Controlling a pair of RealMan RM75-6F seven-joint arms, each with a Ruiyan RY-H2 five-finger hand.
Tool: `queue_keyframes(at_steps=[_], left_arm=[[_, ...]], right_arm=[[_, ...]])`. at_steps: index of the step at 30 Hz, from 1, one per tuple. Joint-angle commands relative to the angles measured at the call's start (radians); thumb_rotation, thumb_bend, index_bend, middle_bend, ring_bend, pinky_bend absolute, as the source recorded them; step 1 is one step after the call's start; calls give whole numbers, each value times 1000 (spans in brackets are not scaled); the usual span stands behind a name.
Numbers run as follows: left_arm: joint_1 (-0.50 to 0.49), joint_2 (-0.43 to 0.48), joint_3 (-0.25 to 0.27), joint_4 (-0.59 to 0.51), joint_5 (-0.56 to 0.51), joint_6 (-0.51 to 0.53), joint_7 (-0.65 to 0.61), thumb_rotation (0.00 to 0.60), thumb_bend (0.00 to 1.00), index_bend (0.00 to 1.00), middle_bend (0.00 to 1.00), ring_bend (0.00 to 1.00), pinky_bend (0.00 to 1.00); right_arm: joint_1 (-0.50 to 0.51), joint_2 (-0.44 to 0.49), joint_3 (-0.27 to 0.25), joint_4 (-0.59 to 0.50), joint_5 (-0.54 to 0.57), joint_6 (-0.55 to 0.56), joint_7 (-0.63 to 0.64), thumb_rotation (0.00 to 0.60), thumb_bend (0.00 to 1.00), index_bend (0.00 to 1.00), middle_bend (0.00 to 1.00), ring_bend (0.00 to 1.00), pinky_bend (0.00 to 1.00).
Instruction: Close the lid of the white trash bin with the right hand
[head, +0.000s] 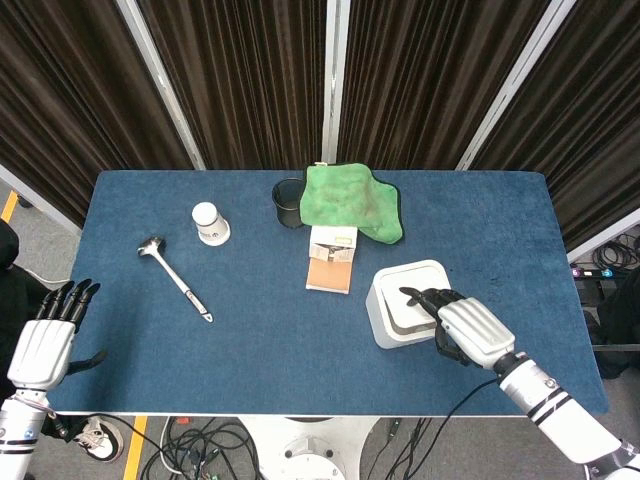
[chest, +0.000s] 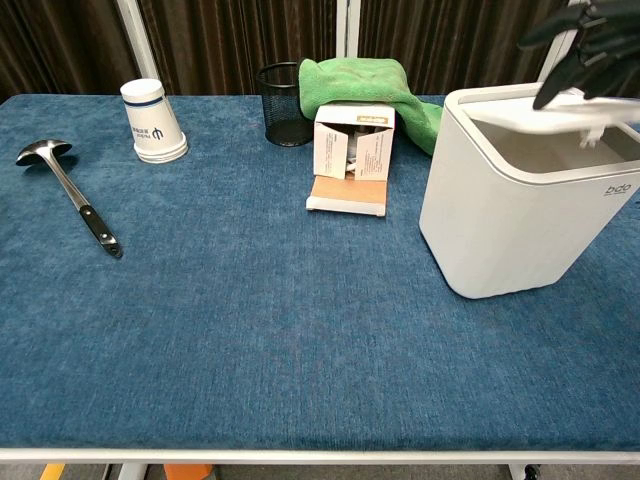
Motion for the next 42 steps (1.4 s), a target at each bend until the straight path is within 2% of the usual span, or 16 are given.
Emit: queue_keyframes(at_steps=[1, 11, 23, 28, 31, 33, 38, 42], left_arm=[[0, 0, 1, -2, 1, 0, 3, 600, 0, 84, 60, 7, 123], [0, 4, 1, -8, 0, 0, 10, 600, 0, 84, 60, 7, 123], [1, 1, 2, 0, -2, 0, 2, 600, 0, 85, 60, 7, 123], [1, 0, 0, 0, -2, 2, 1, 600, 0, 84, 60, 7, 123], [3, -2, 1, 2, -2, 4, -2, 600, 0, 84, 60, 7, 123], [3, -3, 2, 0, -1, 4, -1, 600, 0, 84, 60, 7, 123], [10, -4, 3, 0, 3, 17, -3, 600, 0, 84, 60, 7, 123], [11, -1, 3, -3, 3, 19, -3, 600, 0, 84, 60, 7, 123]], right_arm=[[-16, -13, -30, 33, -41, 3, 49, 600, 1000, 0, 227, 142, 186], [-8, -61, -56, 100, -68, -1, 110, 600, 1000, 0, 227, 142, 186], [0, -81, -72, 124, -69, 0, 137, 600, 1000, 0, 227, 142, 201], [-53, -51, -68, 106, -156, 149, 183, 600, 1000, 0, 228, 142, 204], [-120, -29, -81, 130, -224, 290, 203, 600, 1000, 0, 228, 142, 203], [-181, -37, -91, 175, -246, 397, 163, 600, 1000, 0, 225, 141, 193], [-346, -150, -123, 372, -207, 611, 35, 600, 1000, 0, 214, 131, 132], [-431, -255, -139, 574, -128, 672, 62, 600, 1000, 0, 214, 131, 115]])
